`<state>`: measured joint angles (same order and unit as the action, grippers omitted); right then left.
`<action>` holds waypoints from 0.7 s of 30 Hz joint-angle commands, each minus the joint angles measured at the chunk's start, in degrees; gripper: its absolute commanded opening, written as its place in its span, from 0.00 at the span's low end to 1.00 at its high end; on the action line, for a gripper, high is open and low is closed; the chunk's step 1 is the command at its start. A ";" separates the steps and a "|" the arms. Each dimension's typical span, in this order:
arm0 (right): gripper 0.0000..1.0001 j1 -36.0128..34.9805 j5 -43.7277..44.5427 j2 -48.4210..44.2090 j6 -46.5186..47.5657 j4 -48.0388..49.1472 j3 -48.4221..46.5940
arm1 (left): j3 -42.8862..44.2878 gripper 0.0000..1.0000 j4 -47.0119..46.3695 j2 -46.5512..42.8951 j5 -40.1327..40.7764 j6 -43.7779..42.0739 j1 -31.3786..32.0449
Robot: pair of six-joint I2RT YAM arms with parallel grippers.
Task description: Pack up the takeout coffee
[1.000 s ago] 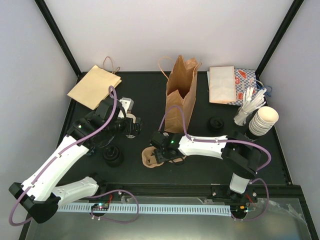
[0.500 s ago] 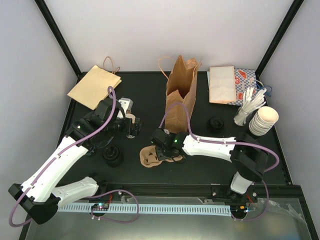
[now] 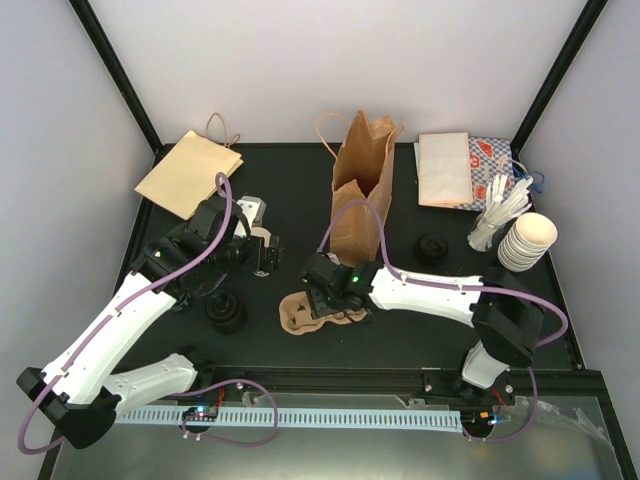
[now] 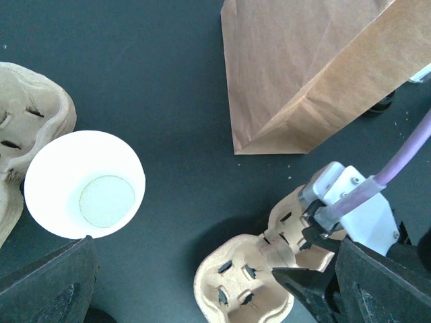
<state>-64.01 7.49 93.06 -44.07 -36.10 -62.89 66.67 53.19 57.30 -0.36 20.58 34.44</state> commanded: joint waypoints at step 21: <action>0.39 -0.90 2.88 4.64 -0.73 -1.79 -2.87 | 0.47 0.99 0.81 -0.97 -0.87 -1.07 -0.62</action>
<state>-64.60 7.42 101.41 -44.91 -37.93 -65.56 66.59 53.23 57.30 -0.49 20.47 34.13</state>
